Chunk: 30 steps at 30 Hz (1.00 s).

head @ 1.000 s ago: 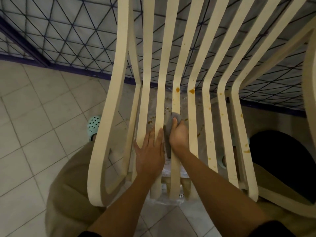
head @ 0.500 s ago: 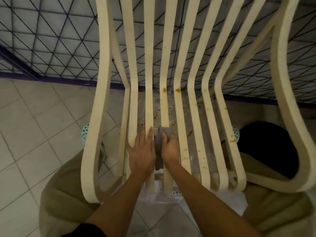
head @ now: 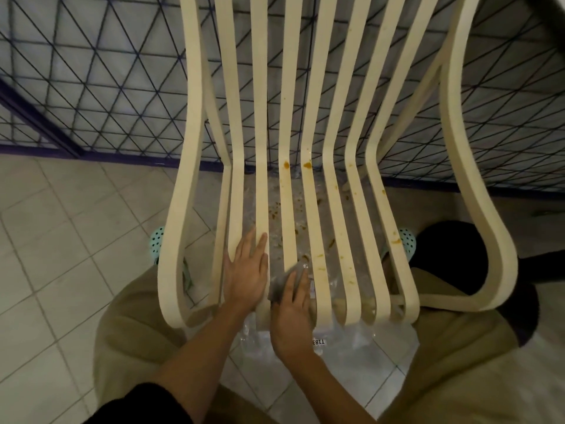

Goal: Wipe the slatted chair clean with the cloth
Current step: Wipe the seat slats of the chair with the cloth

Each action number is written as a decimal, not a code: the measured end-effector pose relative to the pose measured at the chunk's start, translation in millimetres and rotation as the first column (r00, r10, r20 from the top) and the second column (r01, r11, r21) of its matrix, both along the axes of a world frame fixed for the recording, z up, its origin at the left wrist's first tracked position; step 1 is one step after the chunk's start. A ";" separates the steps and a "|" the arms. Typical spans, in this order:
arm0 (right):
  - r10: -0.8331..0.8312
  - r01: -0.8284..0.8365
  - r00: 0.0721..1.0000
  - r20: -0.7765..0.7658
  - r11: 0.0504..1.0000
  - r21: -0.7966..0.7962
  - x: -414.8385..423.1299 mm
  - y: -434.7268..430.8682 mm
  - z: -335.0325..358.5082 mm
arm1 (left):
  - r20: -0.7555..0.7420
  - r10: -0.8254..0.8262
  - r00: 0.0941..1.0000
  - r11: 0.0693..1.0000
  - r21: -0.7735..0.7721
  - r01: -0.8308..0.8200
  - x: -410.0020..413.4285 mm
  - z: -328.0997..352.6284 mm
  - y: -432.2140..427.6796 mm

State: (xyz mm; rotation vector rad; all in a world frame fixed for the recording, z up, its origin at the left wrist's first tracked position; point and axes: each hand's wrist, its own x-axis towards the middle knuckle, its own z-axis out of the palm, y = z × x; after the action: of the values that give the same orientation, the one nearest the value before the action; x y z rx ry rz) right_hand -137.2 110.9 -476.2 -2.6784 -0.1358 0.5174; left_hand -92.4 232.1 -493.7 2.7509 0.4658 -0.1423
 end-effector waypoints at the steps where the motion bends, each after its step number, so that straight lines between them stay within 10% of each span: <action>1: 0.016 -0.015 1.000 0.024 0.999 -0.052 -1.9 0.8 -3.4 | 0.001 0.005 1.000 1.000 0.000 -0.005 0.0 0.3 0.1; 8: 0.221 -0.211 0.964 0.150 0.974 -0.081 -0.5 -6.6 -11.2 | -0.020 -0.003 1.000 0.999 0.038 0.004 1.4 0.6 0.6; 15: 0.143 -0.171 0.983 0.112 0.935 0.310 41.2 -3.3 9.4 | -0.001 0.006 1.000 0.998 -0.055 -0.006 5.1 -5.1 3.1; 30: 0.086 -0.082 0.992 0.091 0.996 -0.038 43.1 9.3 -16.4 | -0.030 -0.010 0.999 0.998 0.064 0.012 5.0 -5.4 0.8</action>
State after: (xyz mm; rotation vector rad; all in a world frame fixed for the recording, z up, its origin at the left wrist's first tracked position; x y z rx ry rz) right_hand -94.1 120.2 -492.6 -2.7403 -0.2697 0.4240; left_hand -87.4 232.9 -499.1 2.8179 0.4707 -0.1748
